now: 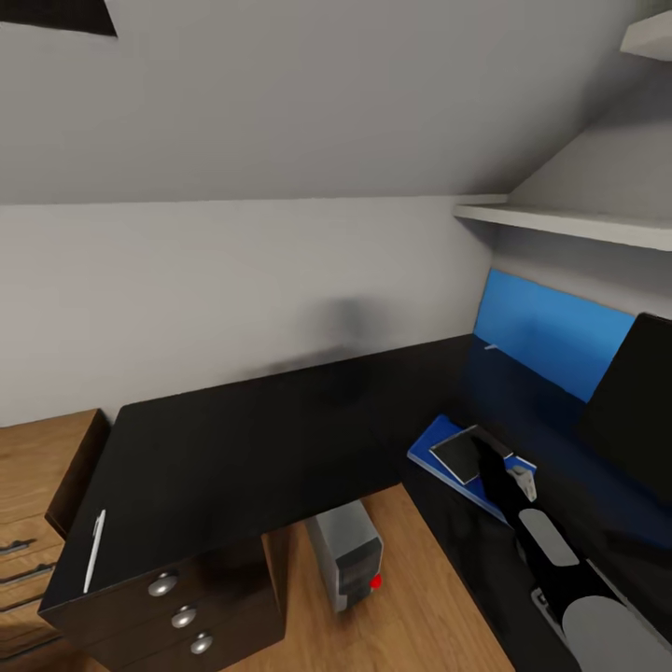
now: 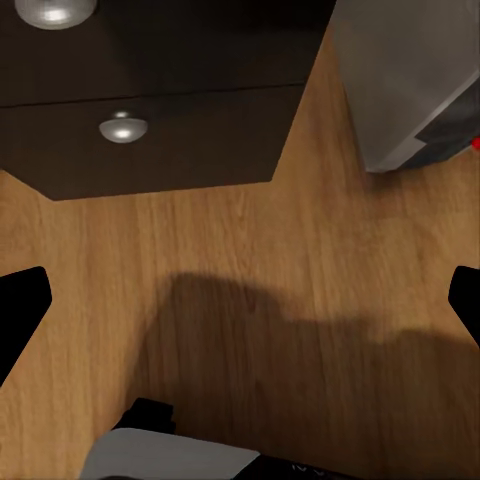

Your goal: In the bedroom, organize the workspace by keeping the computer under the desk, ensuring the monitor is on the desk, placing the keyboard on the desk next to the monitor, placing the mouse on the desk next to the keyboard, moving the folder from the swivel chair onto the desk next to the mouse, stacking the notebook on top of the folder with the pen on top of the notebook, and positioning the swivel chair next to the desk.

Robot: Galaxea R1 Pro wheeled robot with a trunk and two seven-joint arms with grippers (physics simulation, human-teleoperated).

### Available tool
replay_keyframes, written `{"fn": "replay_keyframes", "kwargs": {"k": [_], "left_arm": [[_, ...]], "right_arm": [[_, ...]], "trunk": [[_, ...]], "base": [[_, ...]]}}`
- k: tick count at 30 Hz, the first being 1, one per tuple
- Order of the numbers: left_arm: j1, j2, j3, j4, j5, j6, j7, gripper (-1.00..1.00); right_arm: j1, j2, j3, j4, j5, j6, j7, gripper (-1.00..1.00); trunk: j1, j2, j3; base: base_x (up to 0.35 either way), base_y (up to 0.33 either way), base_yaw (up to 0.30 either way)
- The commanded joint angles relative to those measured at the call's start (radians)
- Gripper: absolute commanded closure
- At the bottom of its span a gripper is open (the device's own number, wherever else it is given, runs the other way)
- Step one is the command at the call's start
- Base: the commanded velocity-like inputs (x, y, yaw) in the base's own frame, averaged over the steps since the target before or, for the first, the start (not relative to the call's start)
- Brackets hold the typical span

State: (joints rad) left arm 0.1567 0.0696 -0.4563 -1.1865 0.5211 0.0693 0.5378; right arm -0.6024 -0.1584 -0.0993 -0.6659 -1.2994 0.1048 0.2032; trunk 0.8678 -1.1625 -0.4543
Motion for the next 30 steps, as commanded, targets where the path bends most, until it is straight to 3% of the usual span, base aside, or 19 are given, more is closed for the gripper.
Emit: {"fn": "replay_keyframes", "kwargs": {"k": [1,10,11,12,16,18,23,25,26,27,29,30], "left_arm": [[0.0,0.001,-0.002,-0.002,0.004,0.004,0.007,-1.0],[0.0,0.002,-0.001,-0.002,0.004,0.004,0.007,-1.0],[0.0,0.002,-0.001,-0.002,0.004,0.004,0.007,-1.0],[0.0,0.002,0.0,-0.002,0.004,0.004,0.007,-1.0],[0.0,0.002,0.001,-0.002,0.004,0.004,0.007,-1.0],[0.0,0.003,0.002,-0.002,0.004,0.004,0.007,-1.0],[0.0,0.003,0.002,-0.002,0.005,0.004,0.007,-1.0],[0.0,0.003,0.003,-0.002,0.005,0.004,0.007,-1.0],[0.0,0.003,0.004,-0.002,0.005,0.004,0.007,-1.0],[0.0,0.003,0.006,-0.002,0.005,0.004,0.007,-1.0],[0.0,0.004,0.007,-0.002,0.004,0.003,0.007,-1.0],[0.0,0.004,0.008,-0.002,0.004,0.002,0.007,-1.0]], "right_arm": [[0.0,0.0,-0.002,0.0,-0.009,0.007,0.004,-1.0],[0.0,0.022,0.02,-0.01,0.002,0.008,0.0,-1.0],[0.0,0.023,0.049,-0.012,0.019,0.008,-0.001,-1.0],[0.0,0.024,0.104,-0.023,0.051,0.007,-0.001,-1.0],[0.0,0.029,0.179,-0.046,0.11,0.007,-0.02,-1.0],[0.0,0.044,0.238,-0.054,0.169,0.008,-0.062,-1.0],[0.0,0.078,0.303,-0.061,0.237,0.008,-0.091,-1.0],[0.0,0.084,0.359,-0.083,0.329,0.013,-0.16,-1.0],[0.0,0.088,0.398,-0.118,0.409,0.026,-0.261,-1.0],[0.0,0.093,0.416,-0.143,0.454,0.044,-0.34,-1.0],[0.0,0.113,0.438,-0.208,0.518,0.1,-0.489,-1.0],[0.0,0.119,0.441,-0.23,0.53,0.114,-0.518,-1.0]], "trunk": [[-0.004,0.007,0.002],[-0.038,0.07,0.031],[-0.042,0.077,0.034],[-0.046,0.084,0.037],[-0.061,0.112,0.049],[-0.069,0.126,0.056],[-0.088,0.161,0.071],[-0.096,0.175,0.078],[-0.1,0.182,0.081],[-0.104,0.189,0.084],[-0.111,0.203,0.09],[-0.115,0.21,0.093]], "base": [[0.0,0.0,0.0],[0.0,0.0,0.0],[0.0,0.0,0.0],[0.0,0.0,0.0],[0.0,0.0,0.0],[0.0,0.0,0.0],[0.0,0.0,0.0],[0.0,0.0,0.0],[0.0,0.0,0.0],[0.0,0.0,0.0],[0.0,0.0,0.0],[0.0,0.0,0.0]]}}
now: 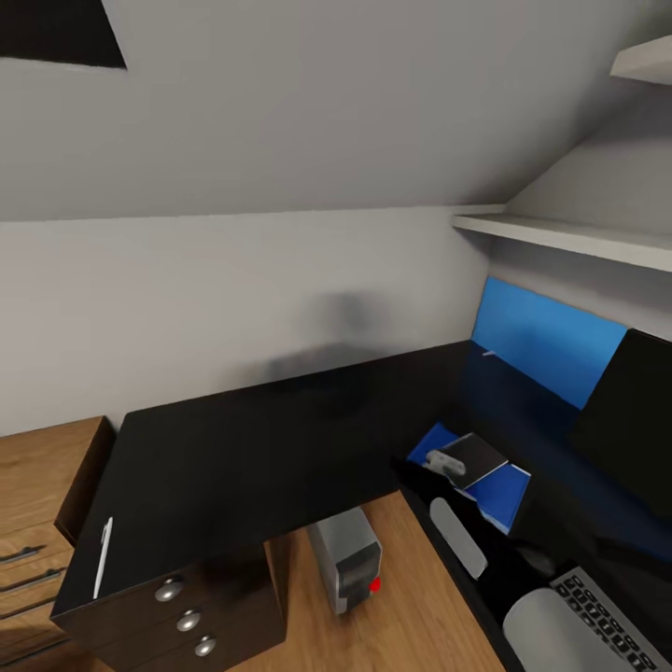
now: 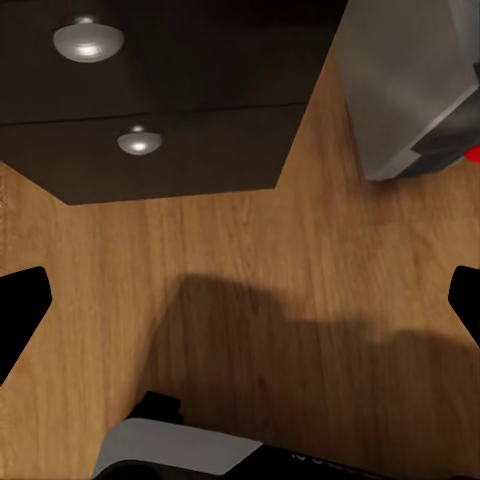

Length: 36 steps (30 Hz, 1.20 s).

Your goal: In the bedroom, organize the workspace by keeping the computer under the desk, ensuring the monitor is on the desk, placing the keyboard on the desk next to the monitor, placing the mouse on the desk next to the keyboard, moving the folder from the swivel chair onto the desk next to the mouse, stacking the notebook on top of the folder with the pen on top of the notebook, and positioning the swivel chair next to the desk.

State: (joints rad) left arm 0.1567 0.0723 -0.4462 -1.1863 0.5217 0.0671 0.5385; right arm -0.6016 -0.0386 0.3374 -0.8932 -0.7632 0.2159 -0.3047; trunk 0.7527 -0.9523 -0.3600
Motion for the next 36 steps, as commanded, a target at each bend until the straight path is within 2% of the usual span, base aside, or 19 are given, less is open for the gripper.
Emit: {"fn": "replay_keyframes", "kwargs": {"k": [1,4,7,9,11,14,15,18,22,24,28,29,32,36], "left_arm": [[0.0,0.001,-0.002,-0.003,0.003,0.004,0.007,-1.0],[0.0,0.002,-0.002,-0.003,0.003,0.004,0.007,-1.0],[0.0,0.003,-0.001,-0.003,0.003,0.004,0.008,-1.0],[0.0,0.003,0.01,-0.003,0.004,0.004,0.008,-1.0],[0.0,0.003,0.015,-0.003,0.004,0.004,0.008,-1.0],[0.0,0.003,0.017,-0.003,0.004,0.004,0.008,-1.0],[0.0,0.002,0.018,-0.003,0.005,0.004,0.009,-1.0],[0.0,0.003,0.02,-0.002,0.006,0.004,0.011,-1.0],[0.0,0.004,0.055,-0.001,0.034,0.004,0.013,-1.0],[0.0,0.004,0.079,-0.001,0.05,0.004,0.014,-1.0],[0.0,0.004,0.111,-0.001,0.058,0.004,0.014,-1.0],[0.0,0.004,0.129,-0.001,0.061,0.004,0.014,-1.0],[0.0,0.004,0.157,-0.001,0.064,0.004,0.014,-1.0],[0.0,0.004,0.174,-0.001,0.067,0.004,0.014,-1.0]], "right_arm": [[0.0,0.002,0.006,-0.019,0.001,0.011,-0.028,-1.0],[0.001,0.008,0.013,-0.041,0.006,0.034,-0.05,-1.0],[0.001,0.023,0.047,-0.048,0.012,0.104,-0.069,-1.0],[0.001,0.054,0.085,-0.054,0.017,0.233,-0.145,-1.0],[0.001,0.064,0.098,-0.072,0.02,0.268,-0.201,-1.0],[0.001,0.068,0.108,-0.109,0.022,0.277,-0.233,-1.0],[0.002,0.071,0.119,-0.13,0.022,0.259,-0.247,-1.0],[0.002,0.072,0.138,-0.14,0.022,0.249,-0.253,-1.0],[0.002,0.073,0.232,-0.144,0.038,0.243,-0.258,-1.0],[0.002,0.074,0.288,-0.145,0.058,0.239,-0.275,-1.0],[0.002,0.079,0.321,-0.145,0.07,0.226,-0.294,-1.0],[0.002,0.084,0.329,-0.143,0.074,0.219,-0.299,-1.0],[0.002,0.095,0.335,-0.14,0.087,0.212,-0.303,-1.0],[0.002,0.104,0.339,-0.136,0.094,0.21,-0.303,-1.0]], "trunk": [[-0.004,0.006,0.002],[-0.015,0.027,0.012],[-0.027,0.048,0.021],[-0.034,0.062,0.027],[-0.042,0.076,0.033],[-0.05,0.09,0.04],[-0.05,0.09,0.04],[-0.05,0.09,0.039],[-0.05,0.09,0.036],[-0.05,0.09,0.034],[-0.05,0.09,0.03],[-0.05,0.09,0.028],[-0.05,0.09,0.025],[-0.05,0.09,0.021]], "base": [[0.0,0.0,0.0],[0.0,0.0,0.0],[0.0,0.0,0.0],[0.0,0.0,0.0],[0.0,0.0,0.0],[0.0,0.0,0.0],[0.0,0.0,0.0],[0.0,0.0,0.017],[0.0,0.0,0.153],[0.0,0.0,0.194],[0.0,0.0,0.206],[0.0,0.0,0.212],[0.0,0.0,0.214],[0.0,0.0,0.215]]}}
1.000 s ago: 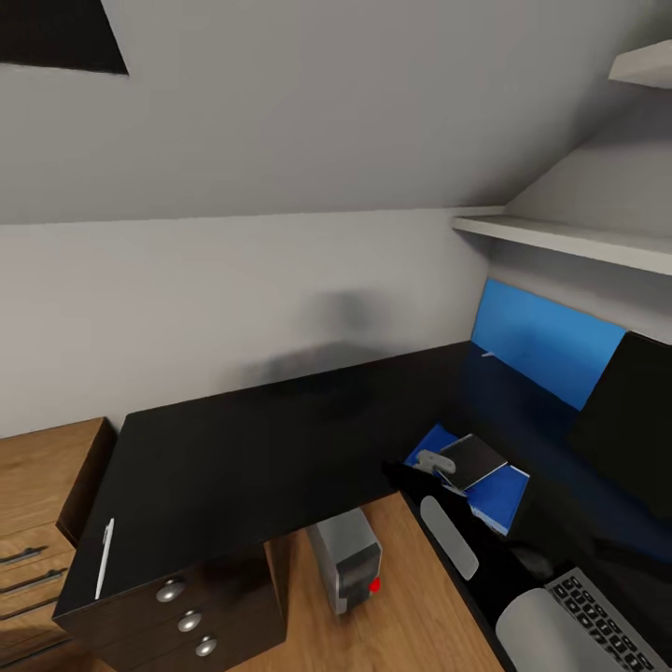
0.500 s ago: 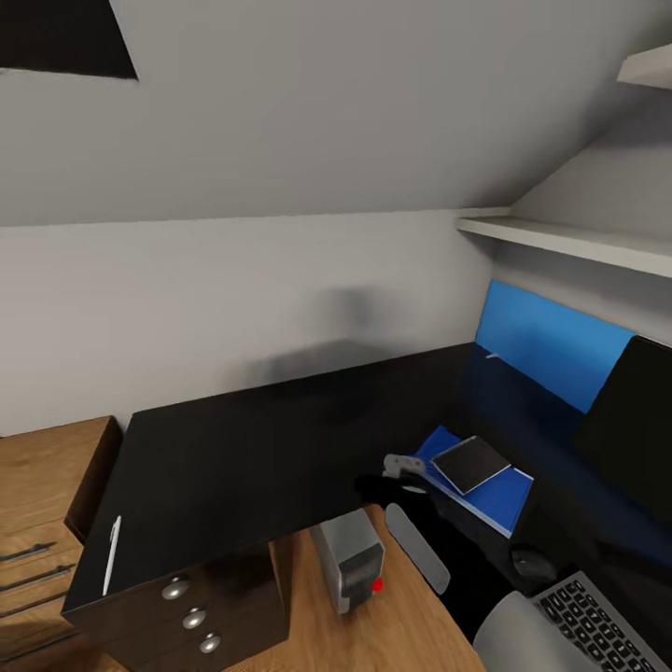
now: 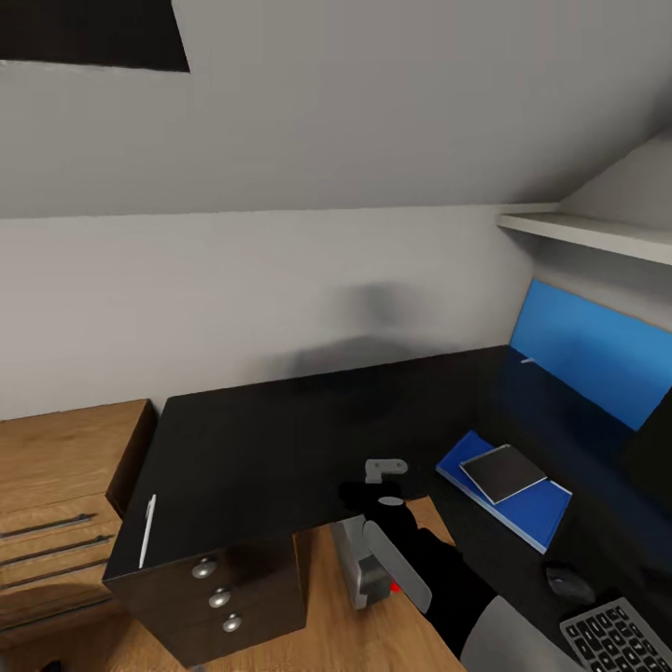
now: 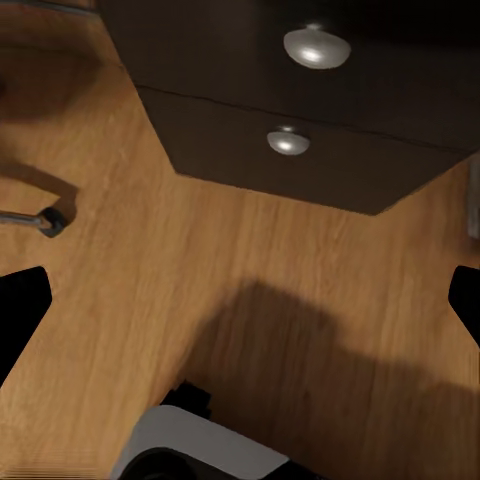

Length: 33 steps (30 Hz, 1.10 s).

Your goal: In the bedroom, organize the workspace by keeping the computer under the desk, ensuring the monitor is on the desk, placing the keyboard on the desk next to the monitor, placing the mouse on the desk next to the keyboard, moving the folder from the swivel chair onto the desk next to the mouse, stacking the notebook on top of the folder with the pen on top of the notebook, and positioning the swivel chair next to the desk.

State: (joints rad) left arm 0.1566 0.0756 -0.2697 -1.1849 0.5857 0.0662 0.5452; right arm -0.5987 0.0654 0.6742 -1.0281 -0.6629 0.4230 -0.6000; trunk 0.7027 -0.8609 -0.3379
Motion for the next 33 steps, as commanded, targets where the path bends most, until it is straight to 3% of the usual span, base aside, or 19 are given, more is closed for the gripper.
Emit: {"fn": "replay_keyframes", "kwargs": {"k": [1,7,14,16,25,33], "left_arm": [[0.0,0.001,0.0,-0.003,0.004,0.004,0.007,-1.0],[0.0,0.001,0.009,-0.003,0.005,0.003,0.007,-1.0],[0.0,0.002,0.013,-0.002,0.017,0.003,0.007,-1.0],[0.0,0.002,0.036,-0.002,0.03,0.003,0.003,-1.0],[0.0,0.002,0.056,-0.003,0.035,0.003,-0.001,-1.0],[0.0,0.001,0.055,-0.003,0.034,0.003,-0.001,-1.0]], "right_arm": [[-0.001,0.001,0.009,-0.001,-0.006,0.002,-0.008,-1.0],[-0.001,0.002,0.05,0.0,-0.003,0.002,-0.009,-1.0],[-0.001,0.002,0.059,0.0,-0.002,0.001,-0.009,-1.0],[-0.001,0.002,0.066,0.0,-0.001,-0.005,-0.009,-1.0],[-0.001,0.002,0.131,-0.001,-0.001,-0.007,-0.05,-1.0],[-0.001,0.007,0.146,0.0,0.0,-0.007,-0.059,-1.0]], "trunk": [[0.0,-0.001,-0.002],[0.0,-0.001,-0.009],[0.0,-0.001,-0.016],[0.0,-0.001,-0.018],[0.0,-0.001,-0.028],[0.0,-0.001,-0.037]], "base": [[0.0,0.0,0.215],[0.0,0.0,0.215],[0.0,0.0,0.215],[-0.04,0.053,0.215],[-0.102,0.25,0.211],[0.056,0.213,0.2]]}}
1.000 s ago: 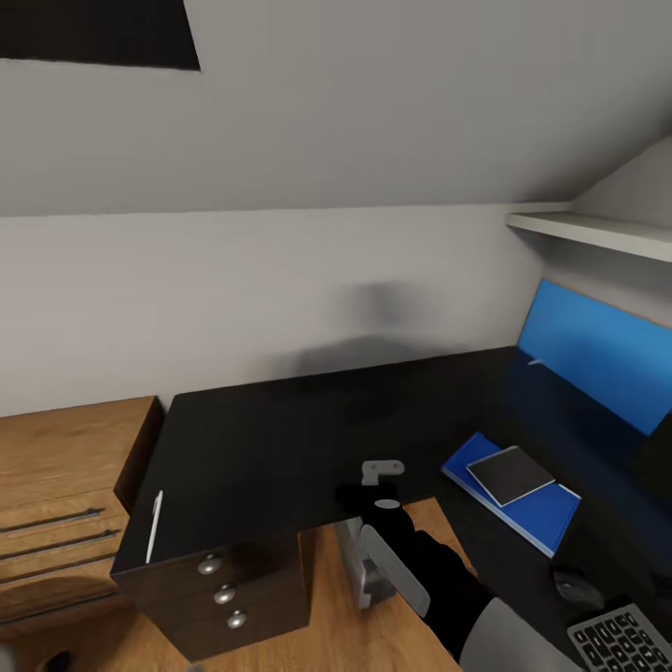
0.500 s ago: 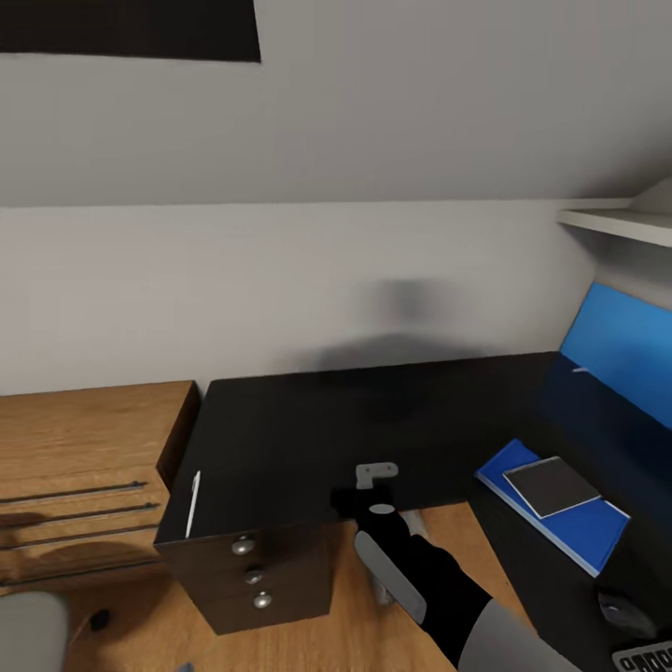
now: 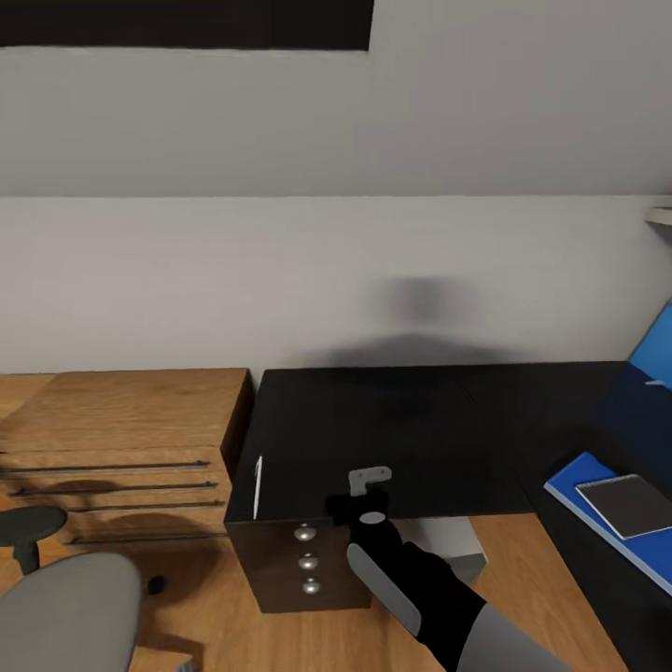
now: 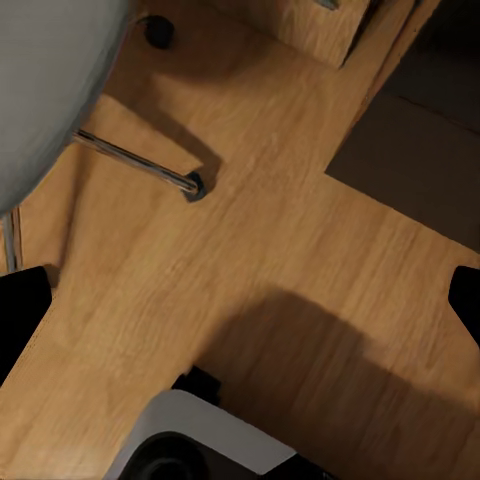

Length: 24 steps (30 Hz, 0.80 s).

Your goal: In the bedroom, organize the workspace by keeping the computer under the desk, ensuring the monitor is on the desk, placing the keyboard on the desk next to the monitor, placing the mouse on the desk next to the keyboard, moving the folder from the swivel chair onto the desk next to the mouse, stacking the notebook on top of the folder with the pen on top of the notebook, and positioning the swivel chair next to the desk.

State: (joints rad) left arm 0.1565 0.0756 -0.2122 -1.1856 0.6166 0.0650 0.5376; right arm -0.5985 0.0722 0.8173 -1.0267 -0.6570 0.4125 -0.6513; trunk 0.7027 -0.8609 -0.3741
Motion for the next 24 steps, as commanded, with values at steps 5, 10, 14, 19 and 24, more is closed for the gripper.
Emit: {"fn": "replay_keyframes", "kwargs": {"k": [5,10,14,19,24], "left_arm": [[0.0,0.0,-0.005,-0.003,0.002,0.003,0.006,-1.0],[0.0,0.0,-0.006,-0.003,0.001,0.002,0.006,-1.0],[0.0,0.001,-0.004,-0.009,0.0,-0.001,0.007,-1.0],[0.0,0.001,-0.004,-0.01,-0.001,-0.025,0.006,-1.0],[0.0,0.001,-0.005,-0.01,-0.003,-0.051,0.006,-1.0]], "right_arm": [[-0.001,0.0,0.004,0.0,-0.006,-0.007,-0.008,-1.0],[-0.001,0.0,0.005,0.0,-0.007,-0.01,-0.008,-1.0],[-0.001,0.0,0.006,0.001,-0.008,-0.01,-0.007,-1.0],[-0.001,0.0,0.035,0.002,-0.005,-0.01,-0.007,-1.0],[-0.001,0.001,0.046,0.002,-0.003,-0.011,-0.007,-1.0]], "trunk": [[0.0,-0.001,-0.007],[0.0,-0.001,-0.012],[0.0,-0.001,-0.017],[0.0,-0.001,-0.023],[0.0,-0.001,-0.028]], "base": [[0.009,0.019,0.199],[0.001,0.002,0.199],[0.0,0.0,0.199],[0.0,0.0,0.199],[0.0,0.0,0.199]]}}
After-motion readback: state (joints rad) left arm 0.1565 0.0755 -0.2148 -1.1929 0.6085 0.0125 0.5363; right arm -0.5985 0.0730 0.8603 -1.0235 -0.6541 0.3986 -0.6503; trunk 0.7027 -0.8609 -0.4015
